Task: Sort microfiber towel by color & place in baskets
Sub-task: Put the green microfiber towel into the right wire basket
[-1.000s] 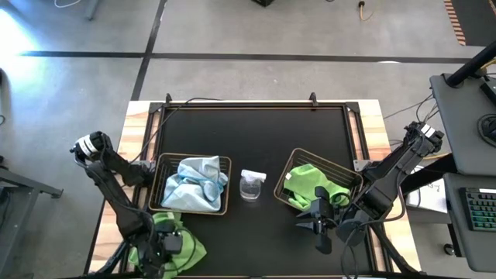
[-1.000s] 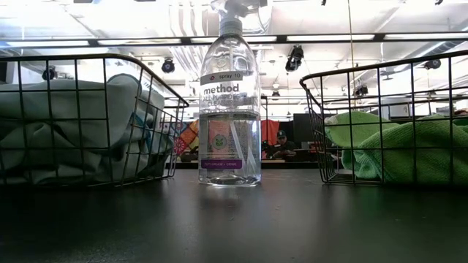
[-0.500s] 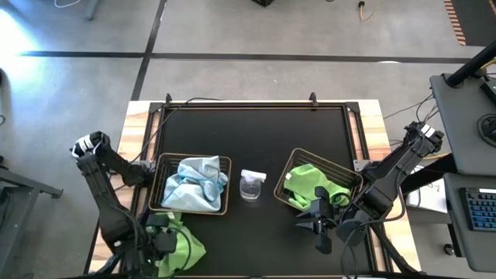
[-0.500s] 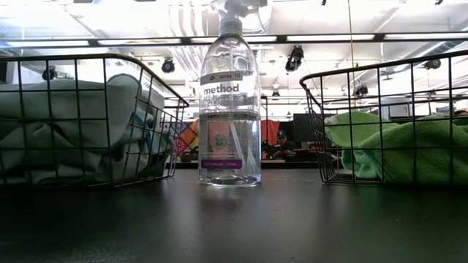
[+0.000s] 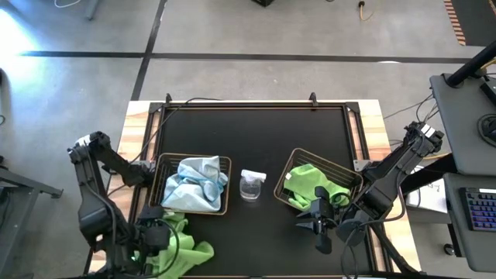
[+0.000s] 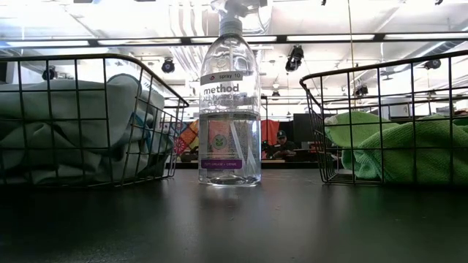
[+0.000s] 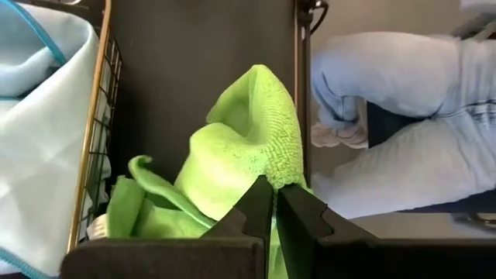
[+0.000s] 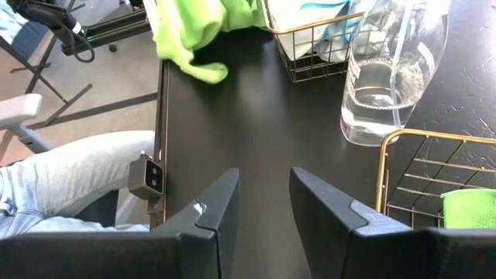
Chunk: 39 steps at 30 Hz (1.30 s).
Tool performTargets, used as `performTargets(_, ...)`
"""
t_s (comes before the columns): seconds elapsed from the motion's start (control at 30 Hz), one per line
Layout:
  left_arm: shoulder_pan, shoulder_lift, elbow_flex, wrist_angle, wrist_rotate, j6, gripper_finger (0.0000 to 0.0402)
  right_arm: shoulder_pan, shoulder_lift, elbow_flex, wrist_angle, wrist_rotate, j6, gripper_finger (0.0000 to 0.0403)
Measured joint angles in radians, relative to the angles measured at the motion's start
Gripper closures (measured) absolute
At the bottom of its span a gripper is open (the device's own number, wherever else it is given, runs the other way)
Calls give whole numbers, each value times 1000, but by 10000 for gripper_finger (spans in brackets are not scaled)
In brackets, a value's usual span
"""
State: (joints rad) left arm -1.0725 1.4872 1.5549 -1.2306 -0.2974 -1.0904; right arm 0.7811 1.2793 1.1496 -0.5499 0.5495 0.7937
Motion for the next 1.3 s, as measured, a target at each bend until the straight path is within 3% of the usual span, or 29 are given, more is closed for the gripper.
performTargets(0.57, 0, 0, 291, -155, -17, 8, 402, 0, 0, 0, 0, 0, 0, 294)
performTargets(1.0, 0, 0, 554, -330, -263, 22, 401, 0, 0, 0, 0, 0, 0, 294)
performTargets(1.3, 0, 0, 625, -324, -470, 129, 401, 0, 0, 0, 1, 9, -9, 294)
